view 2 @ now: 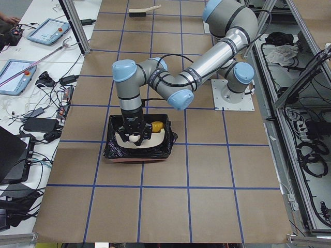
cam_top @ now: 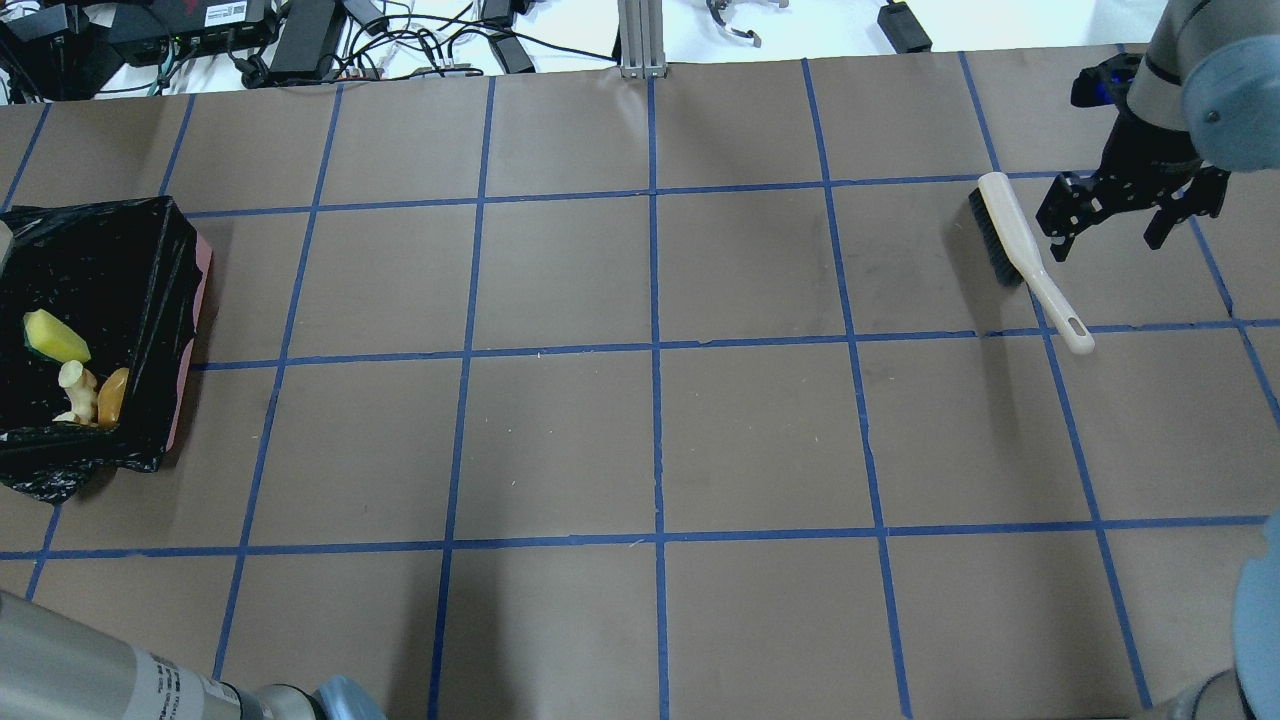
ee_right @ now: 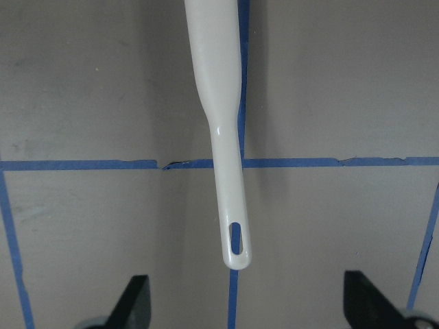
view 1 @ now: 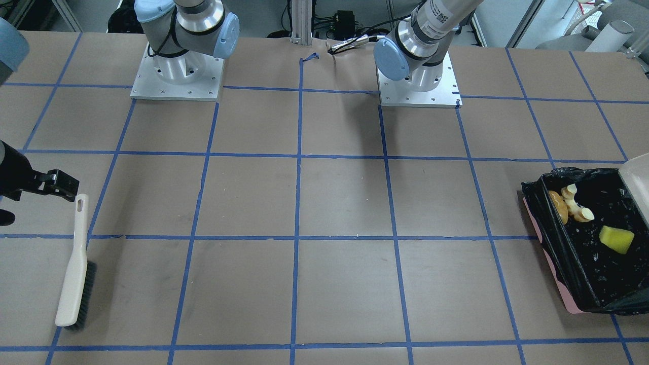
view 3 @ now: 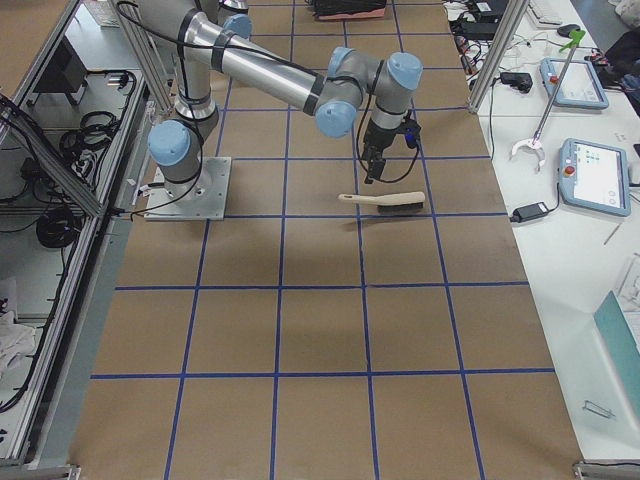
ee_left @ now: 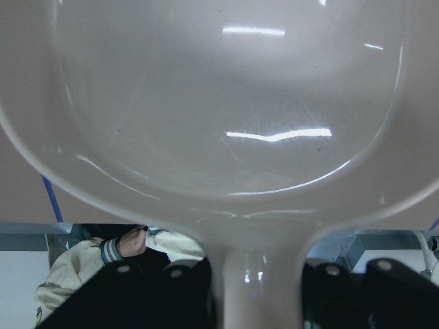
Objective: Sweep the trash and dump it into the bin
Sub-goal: 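Tip the dustpan into the bin while the right gripper releases the brush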
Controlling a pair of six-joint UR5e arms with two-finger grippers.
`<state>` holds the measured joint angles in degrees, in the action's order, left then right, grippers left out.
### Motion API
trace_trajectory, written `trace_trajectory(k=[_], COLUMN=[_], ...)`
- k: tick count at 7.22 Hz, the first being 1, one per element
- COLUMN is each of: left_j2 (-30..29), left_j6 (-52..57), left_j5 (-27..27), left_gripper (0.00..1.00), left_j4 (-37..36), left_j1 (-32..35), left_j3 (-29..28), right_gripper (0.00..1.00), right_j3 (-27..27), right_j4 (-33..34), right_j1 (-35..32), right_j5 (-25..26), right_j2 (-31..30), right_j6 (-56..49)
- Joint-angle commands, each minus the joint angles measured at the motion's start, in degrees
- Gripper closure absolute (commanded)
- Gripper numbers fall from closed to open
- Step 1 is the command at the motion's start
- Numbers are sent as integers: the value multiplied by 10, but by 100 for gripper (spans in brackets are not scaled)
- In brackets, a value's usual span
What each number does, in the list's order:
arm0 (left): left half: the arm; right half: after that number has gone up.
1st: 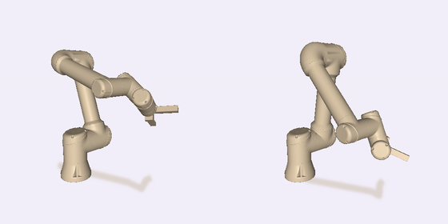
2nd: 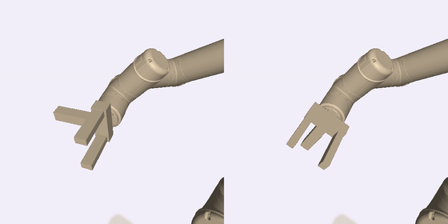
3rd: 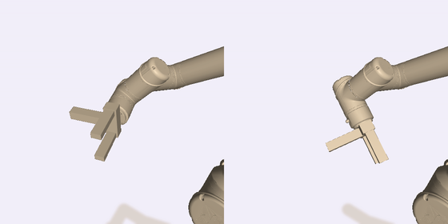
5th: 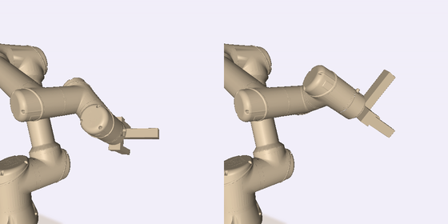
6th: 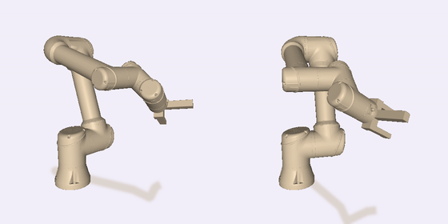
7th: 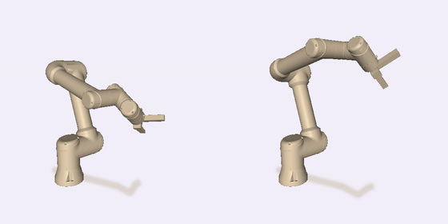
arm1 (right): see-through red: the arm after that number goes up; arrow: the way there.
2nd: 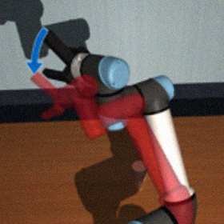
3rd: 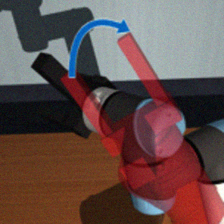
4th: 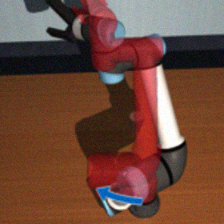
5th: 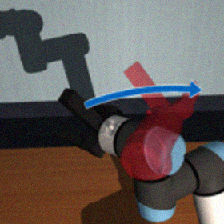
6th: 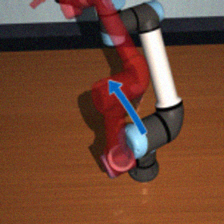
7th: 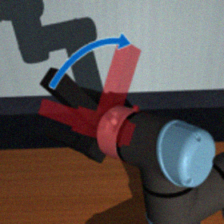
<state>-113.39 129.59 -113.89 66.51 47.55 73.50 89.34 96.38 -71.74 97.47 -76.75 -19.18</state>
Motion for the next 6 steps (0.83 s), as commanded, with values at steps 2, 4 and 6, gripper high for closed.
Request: trace_trajectory(k=[2,4,6], left_j2=[23,43,44], left_j6=[-7,-18,-77], left_j5=[77,163,274], left_gripper=[100,100,100], left_j4=[9,33,60], left_j1=[4,4,22], left_j3=[0,1,8], right_gripper=[0,0,0], right_j3=[-38,-43,-44], right_j4=[-98,-115,-115], right_j1=[-39,-115,-183], right_j5=[-24,-32,-47], right_j2=[-75,-106,-109], right_j6=[17,114,207])
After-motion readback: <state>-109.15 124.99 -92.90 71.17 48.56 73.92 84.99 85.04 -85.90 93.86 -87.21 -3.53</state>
